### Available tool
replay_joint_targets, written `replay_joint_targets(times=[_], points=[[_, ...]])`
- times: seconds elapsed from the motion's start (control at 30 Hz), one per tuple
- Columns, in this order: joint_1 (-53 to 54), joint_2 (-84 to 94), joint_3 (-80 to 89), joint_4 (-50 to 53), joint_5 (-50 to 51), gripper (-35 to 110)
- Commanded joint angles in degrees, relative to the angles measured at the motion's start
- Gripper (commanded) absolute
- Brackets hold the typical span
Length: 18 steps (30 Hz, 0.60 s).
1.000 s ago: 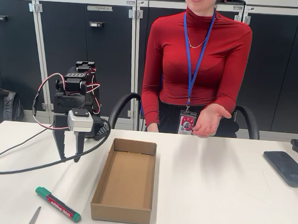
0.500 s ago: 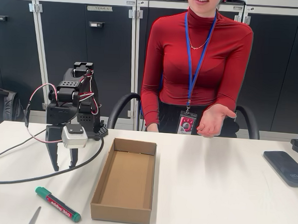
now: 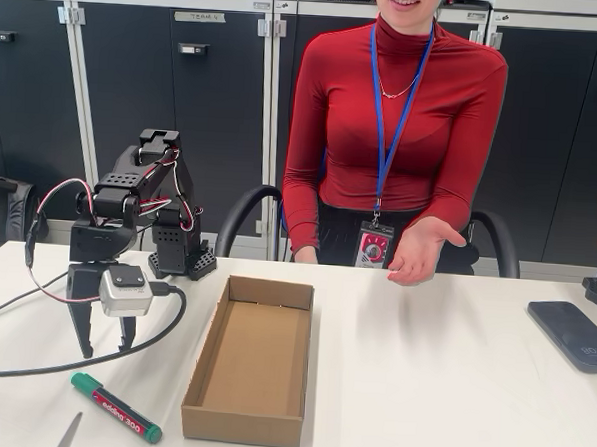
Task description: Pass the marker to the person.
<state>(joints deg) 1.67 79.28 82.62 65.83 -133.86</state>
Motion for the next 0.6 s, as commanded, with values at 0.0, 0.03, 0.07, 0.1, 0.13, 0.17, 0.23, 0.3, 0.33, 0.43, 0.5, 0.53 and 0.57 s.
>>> replay_joint_targets(times=[0.0, 0.03, 0.07, 0.1, 0.13, 0.17, 0.23, 0.3, 0.33, 0.43, 0.5, 0.53, 0.57], points=[[-2.64, 3.08, -0.79, 1.85, -1.85, 25], [-3.08, 3.6, 0.0, 1.85, -2.37, 25], [-3.34, 4.04, 0.97, 1.76, -3.08, 25], [-3.6, 4.39, 1.76, 1.58, -3.96, 25], [-3.78, 4.66, 2.37, 1.41, -4.75, 25], [-3.96, 4.83, 3.08, 0.88, -5.54, 25], [-4.13, 4.83, 4.31, -1.32, -6.86, 25], [-4.13, 4.57, 4.83, -3.69, -7.91, 25], [-3.87, 4.13, 4.75, -4.57, -8.44, 25], [-2.9, 2.46, 2.81, -5.98, -10.02, 25], [-2.11, 0.97, 0.44, -6.33, -10.72, 25], [-1.76, 0.0, -1.05, -6.15, -11.07, 25], [-1.23, -1.05, -2.46, -5.98, -11.43, 25]])
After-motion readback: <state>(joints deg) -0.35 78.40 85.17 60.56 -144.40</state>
